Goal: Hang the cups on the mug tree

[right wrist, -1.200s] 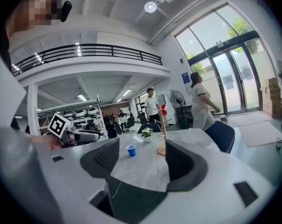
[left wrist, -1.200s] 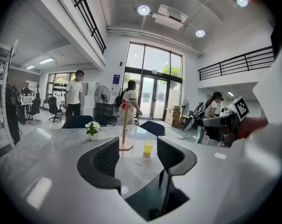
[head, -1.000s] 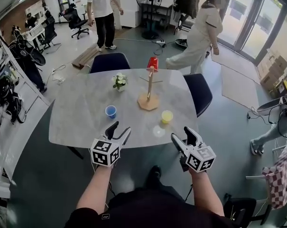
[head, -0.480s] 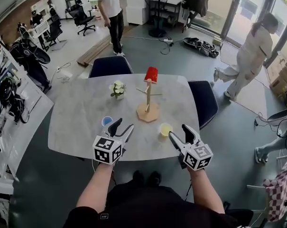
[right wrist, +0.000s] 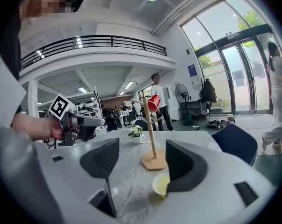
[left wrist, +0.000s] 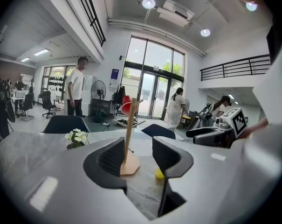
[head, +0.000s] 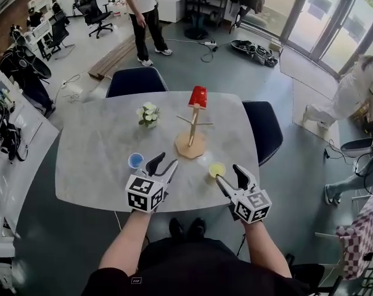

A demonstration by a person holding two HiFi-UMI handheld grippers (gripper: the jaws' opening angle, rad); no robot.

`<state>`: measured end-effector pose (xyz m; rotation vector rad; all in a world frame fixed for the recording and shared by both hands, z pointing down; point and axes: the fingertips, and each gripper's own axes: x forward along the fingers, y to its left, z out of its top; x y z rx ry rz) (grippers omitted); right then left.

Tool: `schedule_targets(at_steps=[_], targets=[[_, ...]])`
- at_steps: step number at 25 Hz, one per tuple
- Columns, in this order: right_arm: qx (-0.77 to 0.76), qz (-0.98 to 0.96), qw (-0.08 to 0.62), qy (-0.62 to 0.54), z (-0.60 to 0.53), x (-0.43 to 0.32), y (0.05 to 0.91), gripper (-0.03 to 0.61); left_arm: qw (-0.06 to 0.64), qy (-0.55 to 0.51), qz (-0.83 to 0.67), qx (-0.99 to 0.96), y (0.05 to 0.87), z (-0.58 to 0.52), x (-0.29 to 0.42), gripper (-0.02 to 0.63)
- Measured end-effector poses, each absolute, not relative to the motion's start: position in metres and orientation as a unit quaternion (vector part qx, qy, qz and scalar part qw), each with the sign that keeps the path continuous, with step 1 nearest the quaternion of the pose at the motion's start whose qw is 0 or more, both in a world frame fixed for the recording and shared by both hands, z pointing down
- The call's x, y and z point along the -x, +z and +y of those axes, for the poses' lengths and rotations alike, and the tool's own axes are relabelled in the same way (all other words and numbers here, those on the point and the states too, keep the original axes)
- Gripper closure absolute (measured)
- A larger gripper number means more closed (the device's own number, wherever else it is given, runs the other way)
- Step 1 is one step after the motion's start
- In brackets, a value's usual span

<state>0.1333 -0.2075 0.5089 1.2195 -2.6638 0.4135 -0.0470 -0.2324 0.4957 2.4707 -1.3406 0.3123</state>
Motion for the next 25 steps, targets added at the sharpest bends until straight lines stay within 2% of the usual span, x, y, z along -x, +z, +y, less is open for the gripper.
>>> schedule_targets(at_steps=[25], targets=[[-0.409,-0.881,0.185,0.150,-0.239,-0.143,0.676,0.255,0.218,0.137,-0.454,-0.853,0.582,-0.236,0.009,0.463]])
